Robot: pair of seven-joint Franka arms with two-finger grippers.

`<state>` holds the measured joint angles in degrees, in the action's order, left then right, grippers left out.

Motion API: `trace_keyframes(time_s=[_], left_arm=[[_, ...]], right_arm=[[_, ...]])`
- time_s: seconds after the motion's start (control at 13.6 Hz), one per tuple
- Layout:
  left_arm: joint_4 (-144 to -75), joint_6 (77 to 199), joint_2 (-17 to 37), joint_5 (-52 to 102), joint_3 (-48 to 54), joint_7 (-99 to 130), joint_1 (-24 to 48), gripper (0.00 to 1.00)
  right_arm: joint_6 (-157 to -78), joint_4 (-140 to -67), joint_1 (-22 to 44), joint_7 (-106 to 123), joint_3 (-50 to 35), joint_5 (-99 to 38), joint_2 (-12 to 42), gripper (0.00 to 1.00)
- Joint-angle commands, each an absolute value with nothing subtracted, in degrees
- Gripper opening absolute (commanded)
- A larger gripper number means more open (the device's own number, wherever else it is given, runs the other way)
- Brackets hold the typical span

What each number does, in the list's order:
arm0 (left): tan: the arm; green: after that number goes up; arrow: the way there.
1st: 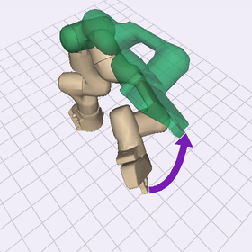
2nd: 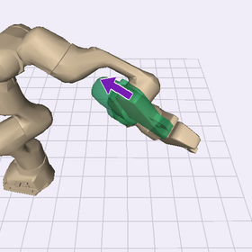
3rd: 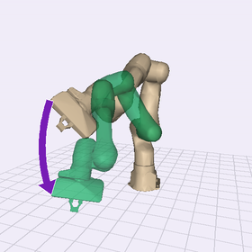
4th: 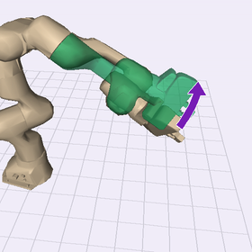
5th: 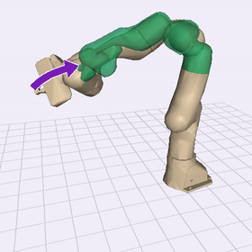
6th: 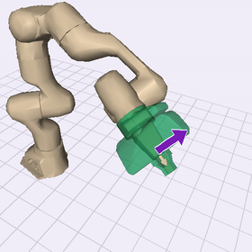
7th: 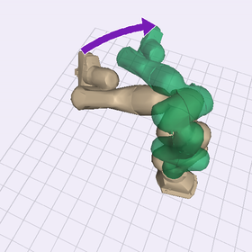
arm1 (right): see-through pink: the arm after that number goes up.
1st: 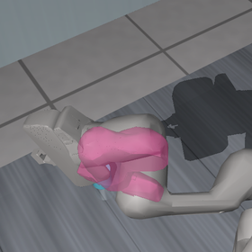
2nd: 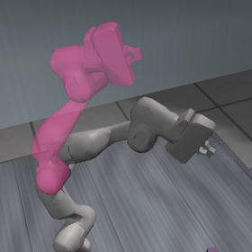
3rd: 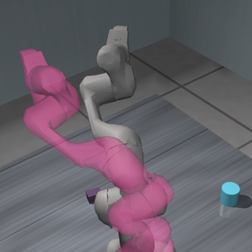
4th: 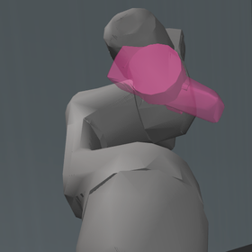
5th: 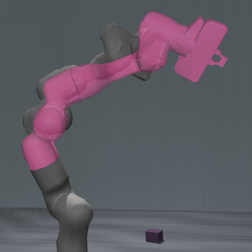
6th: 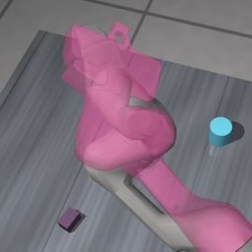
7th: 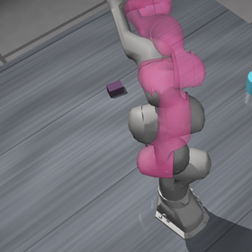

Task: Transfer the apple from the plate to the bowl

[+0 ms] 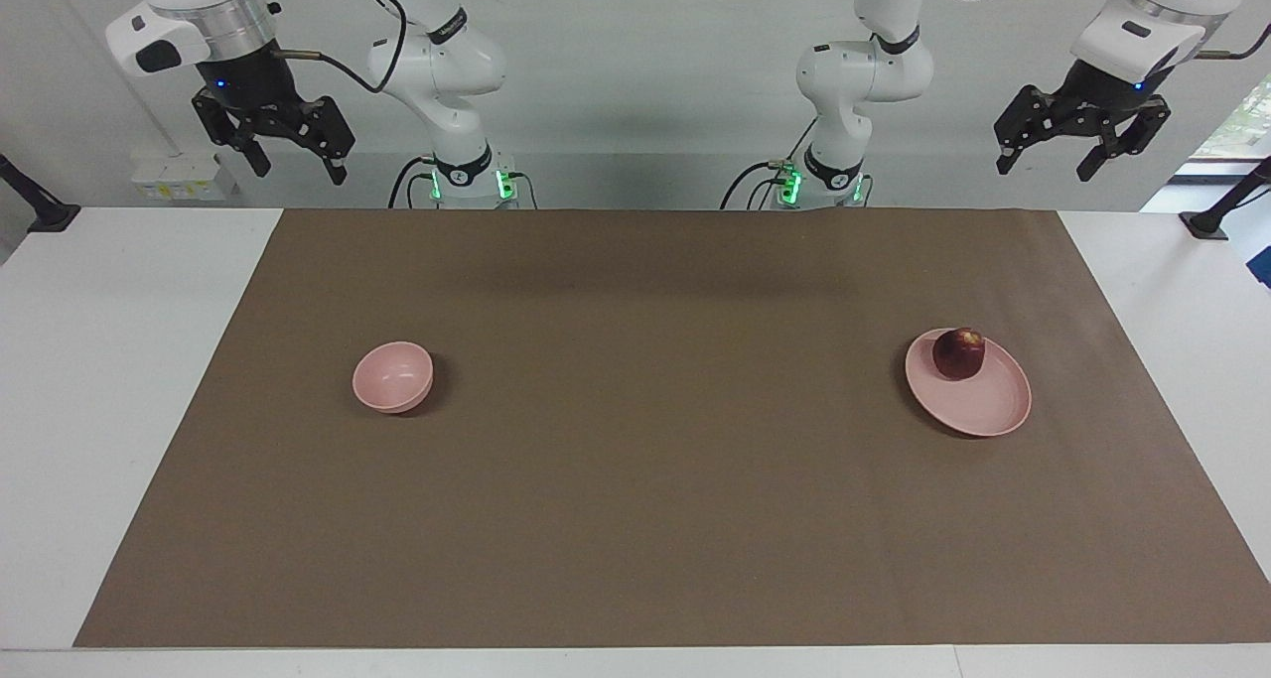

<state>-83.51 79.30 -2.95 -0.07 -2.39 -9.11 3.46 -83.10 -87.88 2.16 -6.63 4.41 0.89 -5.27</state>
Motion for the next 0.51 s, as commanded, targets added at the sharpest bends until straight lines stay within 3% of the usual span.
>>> trace_keyframes(time_s=[0.0,0.44], left_arm=[[-94.9,87.9,-7.0,-0.3,-2.8,-9.7,3.0,1.00],[-110.8,109.2,-6.5,-0.3,-2.8,-9.8,1.0,1.00]], right_arm=[[-82.6,-89.2,2.1,-6.8,4.3,0.4,-6.3,1.00],[-87.3,-91.9,2.1,-7.1,4.3,-0.8,-6.2,1.00]])
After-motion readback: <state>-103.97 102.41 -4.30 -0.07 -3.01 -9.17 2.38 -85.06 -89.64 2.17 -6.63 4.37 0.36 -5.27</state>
